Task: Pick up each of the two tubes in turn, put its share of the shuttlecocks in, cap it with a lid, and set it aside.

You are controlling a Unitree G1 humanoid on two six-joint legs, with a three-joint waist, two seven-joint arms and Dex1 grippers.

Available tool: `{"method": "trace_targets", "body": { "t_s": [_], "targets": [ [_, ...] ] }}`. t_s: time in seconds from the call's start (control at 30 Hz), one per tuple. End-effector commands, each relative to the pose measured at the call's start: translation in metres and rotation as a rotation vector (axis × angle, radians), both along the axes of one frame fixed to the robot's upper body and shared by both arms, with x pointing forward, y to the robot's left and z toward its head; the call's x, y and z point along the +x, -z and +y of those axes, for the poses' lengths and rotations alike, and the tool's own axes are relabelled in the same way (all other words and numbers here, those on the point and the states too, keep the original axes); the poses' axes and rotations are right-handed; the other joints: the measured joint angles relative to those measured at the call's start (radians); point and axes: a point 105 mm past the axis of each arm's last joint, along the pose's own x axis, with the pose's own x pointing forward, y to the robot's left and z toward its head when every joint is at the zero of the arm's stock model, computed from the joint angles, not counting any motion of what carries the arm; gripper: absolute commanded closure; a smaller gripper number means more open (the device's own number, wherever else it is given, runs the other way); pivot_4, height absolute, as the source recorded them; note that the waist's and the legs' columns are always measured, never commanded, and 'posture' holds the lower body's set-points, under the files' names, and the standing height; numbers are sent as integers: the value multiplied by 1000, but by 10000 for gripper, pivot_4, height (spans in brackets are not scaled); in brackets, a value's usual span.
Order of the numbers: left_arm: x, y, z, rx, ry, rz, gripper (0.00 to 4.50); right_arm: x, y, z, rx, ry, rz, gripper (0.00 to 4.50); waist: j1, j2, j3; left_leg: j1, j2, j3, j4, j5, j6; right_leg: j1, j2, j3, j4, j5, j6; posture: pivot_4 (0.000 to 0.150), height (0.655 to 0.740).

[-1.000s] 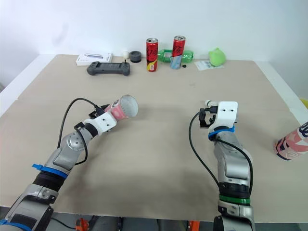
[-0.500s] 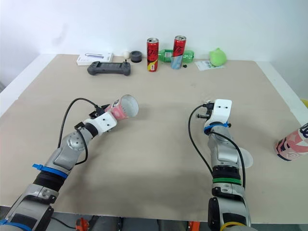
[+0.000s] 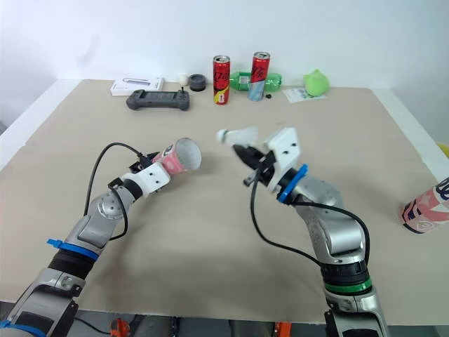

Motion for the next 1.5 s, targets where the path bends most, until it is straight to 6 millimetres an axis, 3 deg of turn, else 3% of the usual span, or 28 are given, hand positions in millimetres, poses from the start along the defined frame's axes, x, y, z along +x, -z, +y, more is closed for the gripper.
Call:
{"method": "trace_targets", "body": {
  "t_s": [0.03, 0.3, 0.33, 0.4, 0.5, 0.6, 0.67, 0.73, 0.77, 1.07, 1.27, 1.37, 1.5],
  "targets": [
    [1, -7, -3, -11, 10, -21, 15562, -7, -8, 19, -69, -55, -59, 44442, 0, 0, 0, 0, 0, 0, 0, 0, 0, 0, 0, 0, 0, 0, 0, 1500, 7400],
    [0, -8, -3, -14, 9, -24, 15562, -10, -7, 61, -102, -162, -76, 44442, 2, 0, 0, 0, 0, 0, -1, 0, 0, -1, 0, 0, 0, 0, 0, 1500, 7400],
    [0, -8, -3, -14, 7, -25, 15562, -13, -8, 64, -99, -192, -65, 39776, 3, 0, 0, -1, 0, 0, 0, 0, 0, -1, 0, 0, 0, 0, 0, 1500, 7400],
    [0, -8, -2, -14, 3, -26, 15562, -15, -10, 66, -97, -215, -56, 36691, 4, 0, 0, -1, 0, 0, 0, 0, 0, -1, 0, 0, 0, 0, 0, 1500, 7400],
    [-1, -8, 0, -14, -1, -27, 15562, -12, -18, 59, -127, -217, -71, 23978, 4, 0, 0, -1, 0, 0, -1, 0, 0, -1, 0, 0, 0, 0, 0, 1500, 7400],
    [-2, -7, 0, -15, -2, -26, 15562, -2, -31, 48, -169, -204, -91, 25391, 4, 0, 0, -1, 0, 0, 0, 0, 0, -1, 0, 0, 0, 1, -1, 1500, 7400],
    [-1, -7, -1, -17, -2, -24, 15562, 4, -34, 45, -224, -205, -112, 32206, 4, 0, 0, -1, 0, 0, 0, 0, 0, -1, 0, 0, 0, 1, -1, 1500, 7400],
    [-1, -7, -2, -18, 0, -24, 15562, 12, -34, 49, -282, -213, -130, 42341, 4, 0, 0, 0, 0, 0, 0, 0, 0, -1, 0, -1, 0, 1, -1, 1500, 7400],
    [-1, -7, -3, -18, 3, -25, 15562, 15, -31, 53, -322, -224, -141, 44384, 3, 0, 0, 0, 1, 0, -1, 0, 0, -1, 0, -1, 0, 1, -1, 1500, 7400],
    [-1, -8, -6, -19, 12, -24, 15562, 44, -3, 94, -676, -319, -276, 44384, 3, 0, 0, -2, 0, 1, -1, 0, 0, -3, 0, 0, 0, 1, -1, 1500, 7400],
    [-2, -6, -7, -22, 13, -21, 15562, 42, 0, 123, -720, -406, -342, 44384, 3, 0, 0, -2, 0, 1, -2, 0, 0, -3, 0, -1, 0, 1, -4, 1500, 7400],
    [-3, -6, -7, -23, 11, -20, 15562, 38, -18, 125, -655, -418, -367, 44384, 3, 0, 0, -2, 0, 1, -2, 0, 0, -3, 0, -1, 0, 4, -7, 1500, 7400],
    [-5, -5, -6, -24, 11, -17, 15562, 30, -45, 104, -602, -414, -389, 44384, 4, 0, 0, -2, 0, 0, -2, 0, 0, -4, 0, -1, 0, 4, -8, 1500, 7400]
  ]
}}
